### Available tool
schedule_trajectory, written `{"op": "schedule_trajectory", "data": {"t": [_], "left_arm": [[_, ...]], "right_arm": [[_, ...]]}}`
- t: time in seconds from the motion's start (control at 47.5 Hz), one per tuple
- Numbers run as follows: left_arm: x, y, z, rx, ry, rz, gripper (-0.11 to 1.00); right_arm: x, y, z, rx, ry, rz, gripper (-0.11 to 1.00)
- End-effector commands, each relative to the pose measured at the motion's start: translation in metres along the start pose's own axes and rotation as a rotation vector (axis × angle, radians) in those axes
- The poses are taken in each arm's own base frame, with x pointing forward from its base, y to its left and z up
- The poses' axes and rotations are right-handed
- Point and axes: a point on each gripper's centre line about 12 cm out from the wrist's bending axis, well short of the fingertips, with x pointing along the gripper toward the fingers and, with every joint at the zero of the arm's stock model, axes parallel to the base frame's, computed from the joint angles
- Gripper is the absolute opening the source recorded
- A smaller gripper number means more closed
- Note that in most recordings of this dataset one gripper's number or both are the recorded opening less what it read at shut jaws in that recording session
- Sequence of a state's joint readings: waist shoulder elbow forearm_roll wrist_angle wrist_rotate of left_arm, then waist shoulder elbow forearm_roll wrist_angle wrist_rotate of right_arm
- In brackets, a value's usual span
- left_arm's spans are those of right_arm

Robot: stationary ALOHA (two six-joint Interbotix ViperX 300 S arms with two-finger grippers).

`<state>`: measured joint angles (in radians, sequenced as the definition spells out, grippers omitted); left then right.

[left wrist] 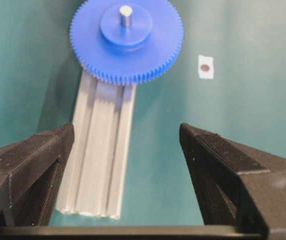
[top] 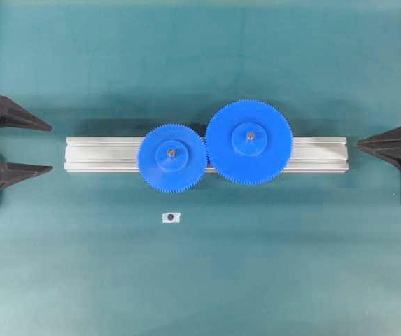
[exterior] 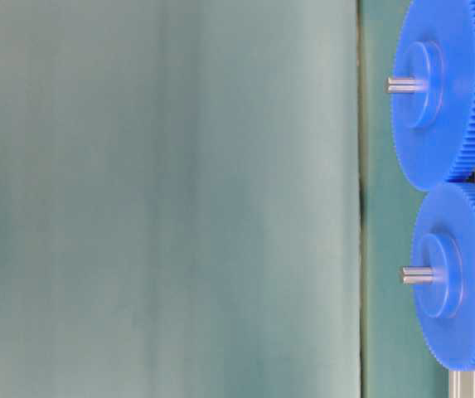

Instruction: Insert the small gear onto the shaft.

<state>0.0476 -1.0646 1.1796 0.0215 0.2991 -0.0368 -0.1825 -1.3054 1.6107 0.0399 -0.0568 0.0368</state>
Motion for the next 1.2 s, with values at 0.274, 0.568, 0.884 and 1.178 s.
{"op": "schedule_trajectory", "data": {"t": [0.274, 0.568, 0.884, 1.178], "left_arm": [[-0.0027, -0.0004, 0.0064, 0.0, -0.029, -0.002, 0.86], [-0.0025, -0.0004, 0.0058, 0.0, -0.028, -0.002, 0.86], [-0.0025, -0.0004, 0.006, -0.009, -0.029, -0.002, 0.86], [-0.0033, -0.0004, 0.0042, -0.084, -0.044, -0.005, 0.86]], "right_arm": [[0.0003, 0.0001, 0.0027, 0.005, -0.023, 0.001, 0.03], [0.0003, 0.0001, 0.0027, 0.003, -0.023, 0.001, 0.03], [0.0003, 0.0001, 0.0027, 0.003, -0.023, 0.001, 0.03], [0.0003, 0.0001, 0.0027, 0.003, -0.023, 0.001, 0.03]]}}
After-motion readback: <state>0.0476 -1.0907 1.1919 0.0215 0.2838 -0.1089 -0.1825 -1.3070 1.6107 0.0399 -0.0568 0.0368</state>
